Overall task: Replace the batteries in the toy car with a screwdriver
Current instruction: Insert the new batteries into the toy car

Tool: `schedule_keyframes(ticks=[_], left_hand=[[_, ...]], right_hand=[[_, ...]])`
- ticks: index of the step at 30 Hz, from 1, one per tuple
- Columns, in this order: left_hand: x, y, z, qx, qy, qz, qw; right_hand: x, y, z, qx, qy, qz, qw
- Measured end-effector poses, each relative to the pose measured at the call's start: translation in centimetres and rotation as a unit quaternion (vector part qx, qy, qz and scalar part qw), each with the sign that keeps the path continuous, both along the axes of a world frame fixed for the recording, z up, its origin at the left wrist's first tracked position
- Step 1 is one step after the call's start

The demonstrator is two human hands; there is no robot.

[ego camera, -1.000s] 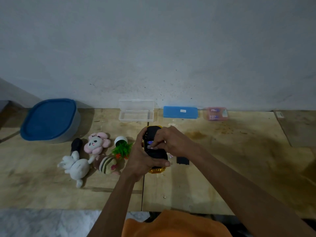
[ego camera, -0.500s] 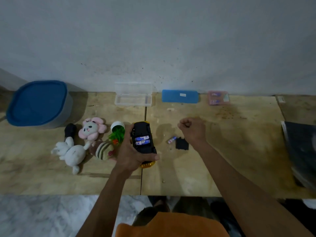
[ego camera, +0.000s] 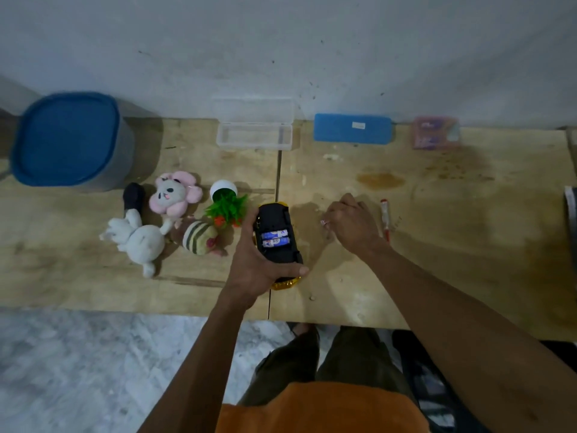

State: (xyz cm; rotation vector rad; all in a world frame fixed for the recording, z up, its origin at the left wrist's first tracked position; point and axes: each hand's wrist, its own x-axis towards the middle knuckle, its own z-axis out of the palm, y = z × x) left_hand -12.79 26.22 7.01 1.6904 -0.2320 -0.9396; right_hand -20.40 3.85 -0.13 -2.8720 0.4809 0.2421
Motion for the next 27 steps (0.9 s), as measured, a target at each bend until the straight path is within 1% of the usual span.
schedule_keyframes(ticks=[4,6,7,9,11,12,14,15,17,19,27], left_hand=[[0.0,-0.1,0.4,-0.006,-0.008,0.011,1.0],[-0.1,-0.1,0.8,-0.015,-0.012,0.011,1.0],[0.0,-0.1,1.0,-0.021,-0.014,0.01,1.0],[0.1,-0.3,1.5,-0.038,-0.013,0.007,0.999],[0.3,-0.8,2.3,-0.063,-0.01,0.006,0.998],[0.3,-1.0,2.8,-0.073,-0.009,0.003,0.997],[0.4,-1.9,3.5,-0.096,-0.013,-0.007,0.995],[0.5,-2.3,3.8,-0.101,-0.016,-0.012,0.995],[0.3,-3.5,4.9,-0.117,-0.021,-0.02,0.993],[0.2,-4.5,5.9,-0.126,-0.024,-0.033,0.991],[-0.2,-6.1,8.3,-0.169,-0.003,-0.059,0.984]], right_hand=[[0.4,-0.5,-0.1,0.012,-0.006,0.043,0.999],[0.7,-0.3,0.1,0.065,-0.048,0.003,0.997],[0.8,0.0,0.7,0.12,-0.086,-0.04,0.988],[1.1,0.8,3.1,0.239,-0.181,-0.132,0.945],[1.1,1.5,6.5,0.296,-0.281,-0.197,0.891],[0.9,1.9,8.3,0.324,-0.315,-0.227,0.863],[0.5,2.7,11.7,0.389,-0.348,-0.268,0.81],[0.2,3.2,12.8,0.418,-0.353,-0.277,0.79],[-0.9,3.8,14.5,0.451,-0.365,-0.282,0.764],[-1.7,4.2,15.4,0.458,-0.369,-0.293,0.754],[-3.1,4.6,15.8,0.41,-0.363,-0.334,0.767]])
